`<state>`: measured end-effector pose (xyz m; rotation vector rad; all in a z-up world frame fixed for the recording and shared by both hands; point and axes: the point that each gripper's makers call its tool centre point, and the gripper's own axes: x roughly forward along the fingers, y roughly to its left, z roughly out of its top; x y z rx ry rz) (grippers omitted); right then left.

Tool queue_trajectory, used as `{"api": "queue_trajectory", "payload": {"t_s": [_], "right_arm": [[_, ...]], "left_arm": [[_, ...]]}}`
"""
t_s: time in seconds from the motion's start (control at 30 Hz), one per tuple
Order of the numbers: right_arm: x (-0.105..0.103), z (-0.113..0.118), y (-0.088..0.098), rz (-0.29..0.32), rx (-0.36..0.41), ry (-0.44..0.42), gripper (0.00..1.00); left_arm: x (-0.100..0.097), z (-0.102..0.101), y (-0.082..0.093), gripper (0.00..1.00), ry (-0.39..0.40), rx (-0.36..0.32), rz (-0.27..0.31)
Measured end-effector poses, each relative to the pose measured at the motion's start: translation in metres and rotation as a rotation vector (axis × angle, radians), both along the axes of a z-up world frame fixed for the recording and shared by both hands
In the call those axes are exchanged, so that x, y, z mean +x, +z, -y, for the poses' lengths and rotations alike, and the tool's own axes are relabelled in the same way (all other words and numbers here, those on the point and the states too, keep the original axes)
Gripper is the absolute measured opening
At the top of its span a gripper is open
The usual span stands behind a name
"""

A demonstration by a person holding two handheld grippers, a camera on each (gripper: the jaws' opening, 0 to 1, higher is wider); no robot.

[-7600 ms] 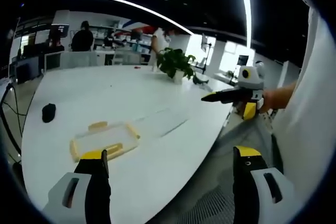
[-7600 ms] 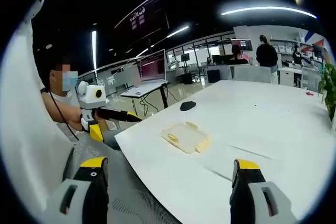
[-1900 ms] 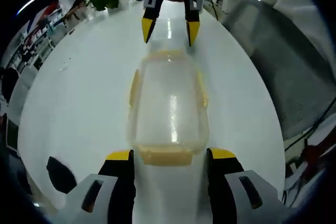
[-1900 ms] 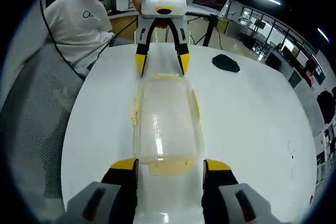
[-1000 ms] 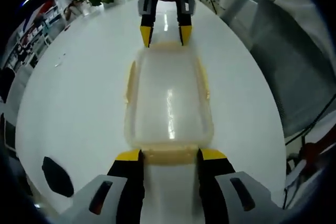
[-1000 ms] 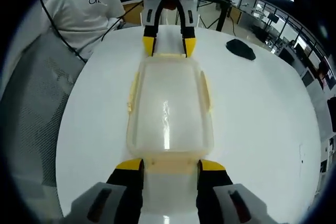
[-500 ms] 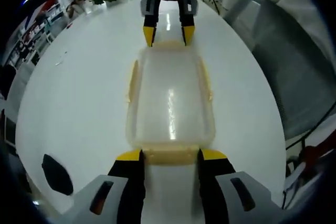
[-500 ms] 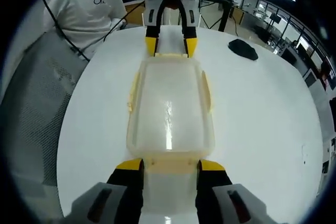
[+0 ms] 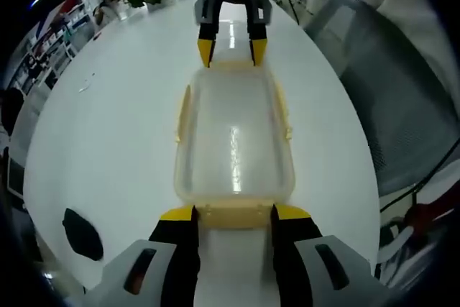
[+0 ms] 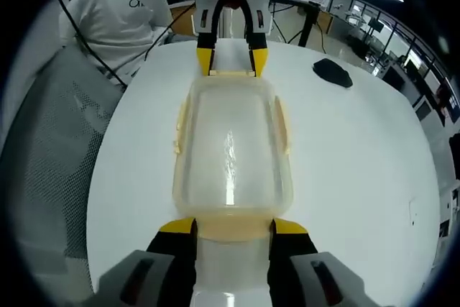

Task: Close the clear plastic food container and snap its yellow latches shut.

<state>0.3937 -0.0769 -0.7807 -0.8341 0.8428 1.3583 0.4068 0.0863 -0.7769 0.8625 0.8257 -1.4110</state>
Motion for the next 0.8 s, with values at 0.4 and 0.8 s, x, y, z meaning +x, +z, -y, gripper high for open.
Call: {"api": "queue_trajectory", "payload": {"t_s": [0.4, 0.8], "right_arm": [[-0.014, 0.002, 0.032, 0.009, 0.027, 0.020, 0.37], [-0.018, 0.008, 0.060, 0.056, 0.026, 0.061, 0.37]], "left_arm": [[-0.017, 0.004, 0.032, 0.37, 0.011, 0.007, 0.003], [-0.027, 0.010, 0.064, 0.37, 0.052, 0.006, 0.027]]}}
